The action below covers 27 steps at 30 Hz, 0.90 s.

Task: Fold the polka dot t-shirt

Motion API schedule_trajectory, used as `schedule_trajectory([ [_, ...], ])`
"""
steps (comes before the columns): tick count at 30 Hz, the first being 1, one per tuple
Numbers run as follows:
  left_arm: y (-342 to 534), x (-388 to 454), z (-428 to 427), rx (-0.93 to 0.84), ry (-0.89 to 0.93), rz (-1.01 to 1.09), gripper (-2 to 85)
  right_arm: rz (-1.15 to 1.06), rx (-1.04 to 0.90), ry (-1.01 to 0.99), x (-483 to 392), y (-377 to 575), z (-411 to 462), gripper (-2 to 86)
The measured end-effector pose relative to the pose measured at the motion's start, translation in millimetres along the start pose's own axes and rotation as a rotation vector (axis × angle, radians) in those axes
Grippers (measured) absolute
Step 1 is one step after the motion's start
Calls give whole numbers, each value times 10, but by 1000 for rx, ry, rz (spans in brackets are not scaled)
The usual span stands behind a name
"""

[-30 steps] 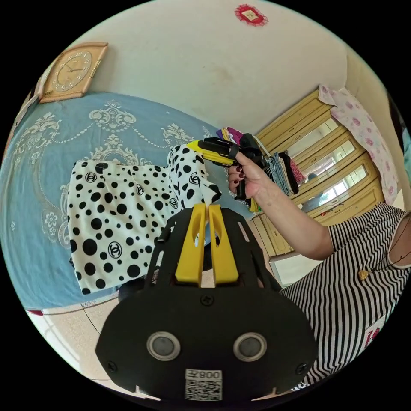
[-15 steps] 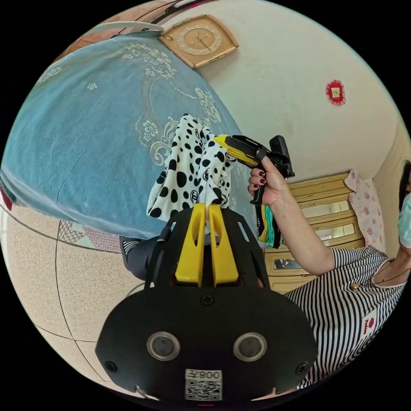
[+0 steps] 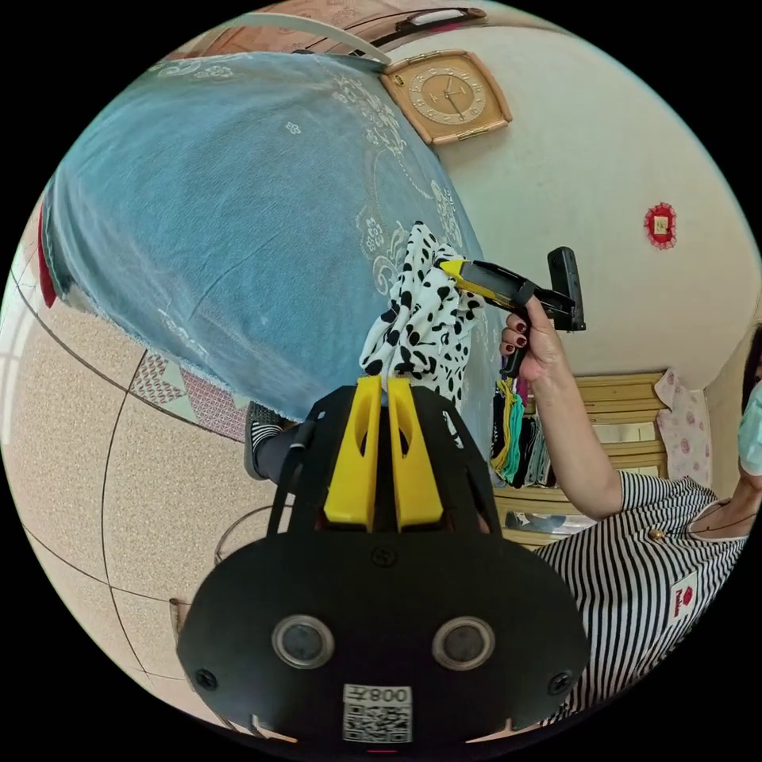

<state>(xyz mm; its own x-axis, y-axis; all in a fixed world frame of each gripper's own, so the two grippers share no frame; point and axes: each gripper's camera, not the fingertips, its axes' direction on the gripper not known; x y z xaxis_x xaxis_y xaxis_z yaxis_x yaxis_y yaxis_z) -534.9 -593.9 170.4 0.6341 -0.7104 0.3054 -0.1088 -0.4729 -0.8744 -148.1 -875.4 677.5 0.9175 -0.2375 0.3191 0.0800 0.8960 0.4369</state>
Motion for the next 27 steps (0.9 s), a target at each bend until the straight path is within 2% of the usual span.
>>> schedule_trajectory([
  [3, -2, 138, -119, 1, -20, 88, 18, -48, 39, 29, -83, 83, -238, 82],
  [8, -150, 602, -85, -34, -46, 353, 19, -62, 109, 28, -117, 236, -496, 79],
  [11, -292, 790, 88, -99, -112, 458, 12, -56, 71, -29, -91, 122, -400, 66],
  [14, -419, 844, 171, -113, -189, 461, 5, -32, -8, -62, -90, -136, -203, 44],
  [19, -601, 687, 90, -75, -288, 365, 4, -65, 16, -11, -251, -531, -160, 22],
  [23, -634, 532, -85, -23, -281, 272, 7, -137, -9, -7, -453, -874, -60, 17],
  [27, -552, 598, -234, 24, -218, 306, 22, -157, 67, 13, -524, -862, -281, 27],
])
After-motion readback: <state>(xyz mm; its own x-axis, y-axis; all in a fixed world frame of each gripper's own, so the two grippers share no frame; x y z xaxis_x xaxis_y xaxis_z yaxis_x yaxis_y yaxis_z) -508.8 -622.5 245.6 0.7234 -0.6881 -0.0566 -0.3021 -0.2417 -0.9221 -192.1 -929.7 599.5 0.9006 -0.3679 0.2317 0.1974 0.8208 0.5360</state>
